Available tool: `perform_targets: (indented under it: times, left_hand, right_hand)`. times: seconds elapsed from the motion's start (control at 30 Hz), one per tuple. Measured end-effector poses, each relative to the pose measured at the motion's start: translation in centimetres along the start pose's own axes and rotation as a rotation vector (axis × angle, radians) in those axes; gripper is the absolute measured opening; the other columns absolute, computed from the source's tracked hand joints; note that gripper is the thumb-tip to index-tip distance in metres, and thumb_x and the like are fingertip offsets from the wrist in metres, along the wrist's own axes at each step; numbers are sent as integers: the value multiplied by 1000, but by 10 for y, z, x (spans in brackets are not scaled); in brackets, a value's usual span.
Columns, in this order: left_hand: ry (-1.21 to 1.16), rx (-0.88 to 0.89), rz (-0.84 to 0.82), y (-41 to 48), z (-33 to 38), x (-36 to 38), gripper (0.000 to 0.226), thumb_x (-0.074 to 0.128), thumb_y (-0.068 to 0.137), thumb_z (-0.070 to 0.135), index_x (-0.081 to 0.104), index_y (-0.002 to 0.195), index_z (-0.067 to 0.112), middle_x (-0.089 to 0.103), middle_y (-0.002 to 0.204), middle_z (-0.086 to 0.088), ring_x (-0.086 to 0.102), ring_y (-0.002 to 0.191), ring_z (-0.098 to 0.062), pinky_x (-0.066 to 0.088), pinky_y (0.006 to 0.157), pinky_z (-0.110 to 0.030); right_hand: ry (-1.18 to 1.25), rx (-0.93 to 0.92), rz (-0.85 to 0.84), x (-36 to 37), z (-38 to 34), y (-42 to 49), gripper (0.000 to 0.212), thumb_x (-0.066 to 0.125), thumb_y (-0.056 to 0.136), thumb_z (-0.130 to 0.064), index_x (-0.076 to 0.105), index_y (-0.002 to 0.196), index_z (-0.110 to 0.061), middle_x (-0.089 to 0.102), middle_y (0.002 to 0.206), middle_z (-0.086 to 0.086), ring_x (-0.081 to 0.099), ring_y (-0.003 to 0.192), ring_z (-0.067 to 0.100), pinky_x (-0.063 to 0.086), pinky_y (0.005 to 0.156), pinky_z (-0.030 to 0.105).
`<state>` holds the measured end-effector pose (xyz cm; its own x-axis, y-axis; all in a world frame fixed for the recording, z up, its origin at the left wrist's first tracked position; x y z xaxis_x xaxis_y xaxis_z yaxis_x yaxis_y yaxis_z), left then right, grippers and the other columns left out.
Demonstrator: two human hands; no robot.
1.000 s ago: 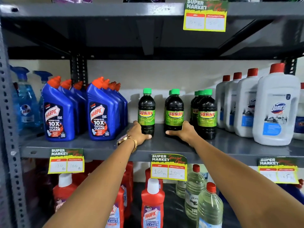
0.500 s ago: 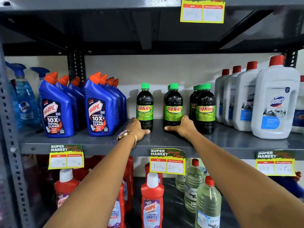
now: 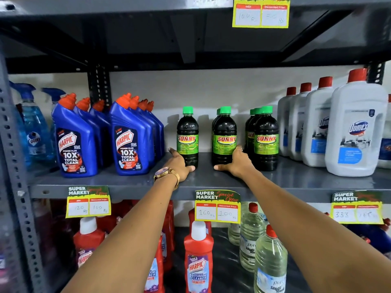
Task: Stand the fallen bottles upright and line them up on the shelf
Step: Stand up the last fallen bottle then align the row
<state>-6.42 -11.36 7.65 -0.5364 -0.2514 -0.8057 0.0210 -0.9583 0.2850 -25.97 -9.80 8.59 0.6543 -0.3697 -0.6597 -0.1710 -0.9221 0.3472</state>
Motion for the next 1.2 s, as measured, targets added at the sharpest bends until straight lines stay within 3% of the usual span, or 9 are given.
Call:
perform_targets:
  times: [0.47,0.6,0.73,0.8,0.87,0.93,1.0,1.07,1.2]
  left_hand:
    - [67,-28,1,-4,2,-3,102,56,90,42,-16,146,-3,36,147,-25,43,130,-37,37,105,-41]
    - [149,-109,-44,-14,-2,-2,113,49,84,64,-13,146,-6,20,154,-27,30,138,-41,29,112,-44]
    - [240,11,8,-44,-8,-8,87,41,84,69,30,143,6,45,143,-17,46,127,-36,43,99,-42]
    - [235,188,71,-61,-2,-9,57,40,91,56,43,137,22,56,134,-6,49,123,-31,44,92,-41]
    - [214,377,58,-72,13,-8,40,41,95,46,54,129,31,61,128,2,49,120,-25,44,94,-41]
    - [190,507,-44,-69,28,-5,33,43,95,42,62,121,33,66,121,7,53,115,-20,44,95,-42]
    - [174,565,-147,-60,40,-2,31,46,94,41,66,117,31,66,121,12,56,115,-19,43,99,-45]
    - [174,587,-186,-52,46,1,31,49,92,40,68,114,30,66,121,13,57,115,-20,40,102,-44]
    - [88,597,-163,-49,47,4,28,56,91,36,71,112,25,67,120,10,61,110,-7,40,102,-31]
  right_hand:
    - [-25,28,-2,-3,-5,-7,98,88,65,-33,30,135,4,54,133,22,53,124,37,47,101,42]
    - [90,65,-77,-10,-3,-15,99,87,66,-31,30,140,3,51,134,16,48,129,31,42,102,36]
    - [286,95,-104,-30,21,-23,61,88,66,-25,55,114,-6,57,106,7,53,105,23,44,91,35]
    - [381,71,44,-47,40,-25,33,88,66,-24,65,86,-10,64,87,7,59,92,23,52,89,41]
    - [379,58,319,-68,56,-26,30,88,66,-26,59,69,-17,65,85,8,63,88,25,56,85,41]
    - [269,113,454,-84,65,-23,43,88,63,-34,55,83,-15,61,109,13,58,110,32,48,97,43]
    - [150,234,314,-88,71,-14,91,88,61,-42,43,130,-4,40,144,20,36,136,38,34,112,47]
    - [195,275,140,-81,74,-1,121,91,58,-37,20,148,0,31,153,20,31,141,36,32,115,44]
    - [148,184,102,-75,81,6,92,92,57,-32,48,132,-3,57,133,15,53,124,31,44,104,36]
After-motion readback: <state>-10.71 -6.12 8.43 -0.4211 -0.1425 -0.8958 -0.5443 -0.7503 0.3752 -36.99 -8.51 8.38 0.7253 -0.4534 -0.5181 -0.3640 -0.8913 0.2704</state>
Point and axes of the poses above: each hand's wrist, its own y-axis towards the middle knuckle, its own x-axis out of the palm, z = x × y, the point moved 3 cm from there along y, towards the middle knuckle
